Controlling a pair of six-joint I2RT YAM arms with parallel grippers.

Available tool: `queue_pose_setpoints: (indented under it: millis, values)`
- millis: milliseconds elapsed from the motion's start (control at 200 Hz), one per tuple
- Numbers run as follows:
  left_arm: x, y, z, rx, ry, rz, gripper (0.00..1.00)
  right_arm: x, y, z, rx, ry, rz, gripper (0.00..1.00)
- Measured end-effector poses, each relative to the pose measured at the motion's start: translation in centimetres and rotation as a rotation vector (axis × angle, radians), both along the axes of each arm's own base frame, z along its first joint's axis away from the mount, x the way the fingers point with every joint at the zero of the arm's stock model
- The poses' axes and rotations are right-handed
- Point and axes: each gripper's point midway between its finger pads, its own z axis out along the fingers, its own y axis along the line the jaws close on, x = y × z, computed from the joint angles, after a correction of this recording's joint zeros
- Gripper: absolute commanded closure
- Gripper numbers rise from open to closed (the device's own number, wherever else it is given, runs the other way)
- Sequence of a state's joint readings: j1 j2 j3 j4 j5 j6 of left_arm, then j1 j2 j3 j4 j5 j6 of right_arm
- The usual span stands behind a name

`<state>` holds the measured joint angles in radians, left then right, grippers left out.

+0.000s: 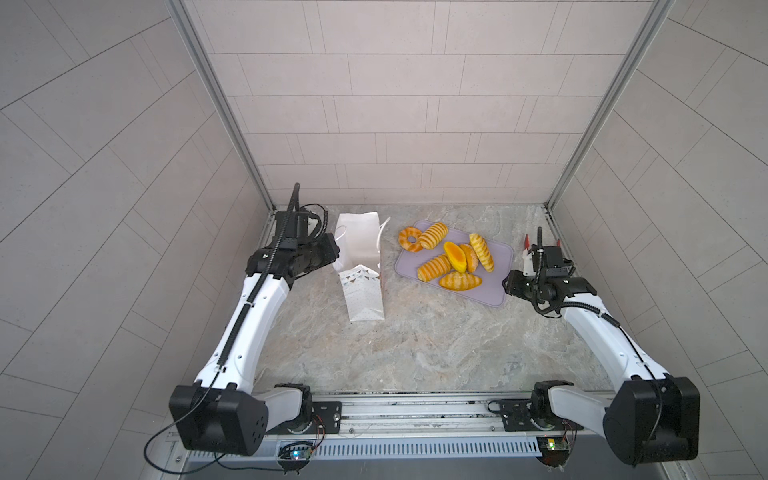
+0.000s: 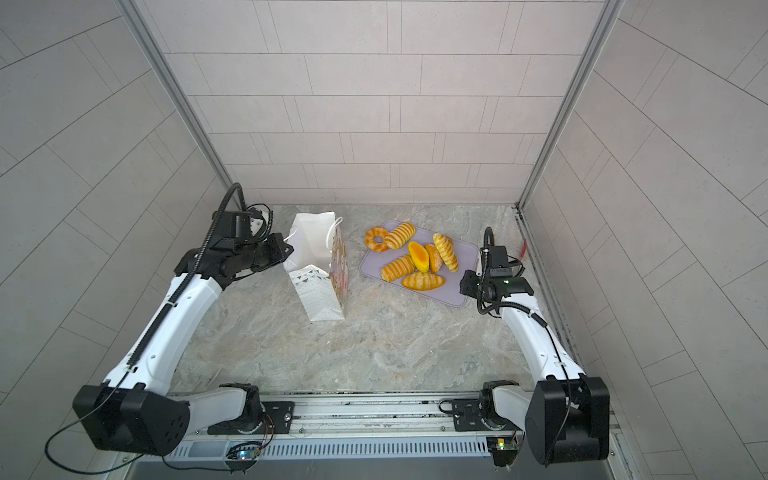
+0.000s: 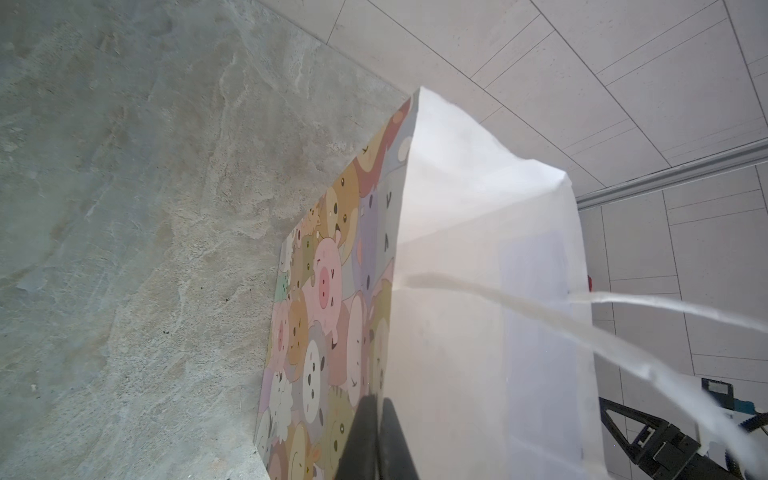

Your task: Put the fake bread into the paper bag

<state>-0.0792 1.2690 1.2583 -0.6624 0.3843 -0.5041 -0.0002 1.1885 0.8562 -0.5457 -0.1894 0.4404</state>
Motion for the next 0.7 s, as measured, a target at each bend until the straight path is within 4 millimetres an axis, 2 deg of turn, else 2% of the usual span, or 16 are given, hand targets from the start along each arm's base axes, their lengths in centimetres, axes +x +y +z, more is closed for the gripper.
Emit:
queue_pose_setpoints:
  millis: [155, 185, 390, 530, 615, 701]
  values:
    - [0.5, 0.2, -0.4, 0.001, 0.013, 0.0, 1.0, 0.8, -0.6, -1.5, -0.031, 0.042, -0.021, 0.5]
    - [0.5, 0.2, -0.4, 0.002, 0.012, 0.0, 0.97, 1.0, -0.8, -1.8, -0.036, 0.05, -0.025, 0.5]
    - [0.4, 0.7, -0.3, 0.012, 0.011, 0.007, 0.56, 2.8, -1.6, -4.3, -0.06, 0.13, -0.061, 0.53]
    - [0.0, 1.5, 0.1, 0.026, 0.006, 0.021, 0.34, 3.6, -2.3, -6.5, -0.052, 0.194, -0.089, 0.58]
    - [-0.4, 2.0, 0.7, 0.034, -0.005, 0.033, 0.24, 3.8, -2.6, -7.7, -0.049, 0.224, -0.101, 0.59]
    - [-0.7, 2.5, 1.6, 0.035, -0.025, 0.043, 0.18, 3.7, -2.9, -8.6, -0.048, 0.246, -0.11, 0.59]
